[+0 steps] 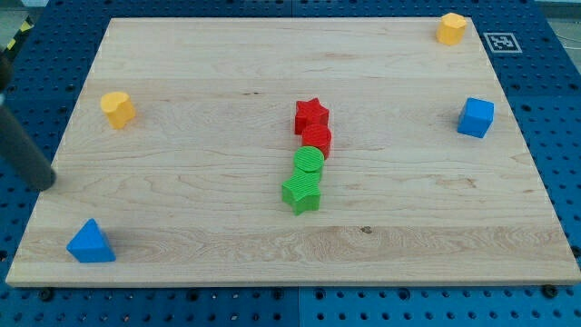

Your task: Just touch the triangle

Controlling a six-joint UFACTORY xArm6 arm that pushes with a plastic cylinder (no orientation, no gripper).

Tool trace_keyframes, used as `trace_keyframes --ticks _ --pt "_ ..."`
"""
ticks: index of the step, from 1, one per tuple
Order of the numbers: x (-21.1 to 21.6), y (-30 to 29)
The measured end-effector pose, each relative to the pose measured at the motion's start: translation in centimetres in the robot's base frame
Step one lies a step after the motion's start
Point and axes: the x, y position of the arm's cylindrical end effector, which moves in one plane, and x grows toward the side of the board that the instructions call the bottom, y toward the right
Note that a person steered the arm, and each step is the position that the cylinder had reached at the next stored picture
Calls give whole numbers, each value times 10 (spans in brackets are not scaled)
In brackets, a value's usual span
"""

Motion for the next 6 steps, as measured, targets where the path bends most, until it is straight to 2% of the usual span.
trace_keyframes --ticks 1,3,5,6 --pt "13 0" --pt "99 1" --pt "105 39" --pt "92 61"
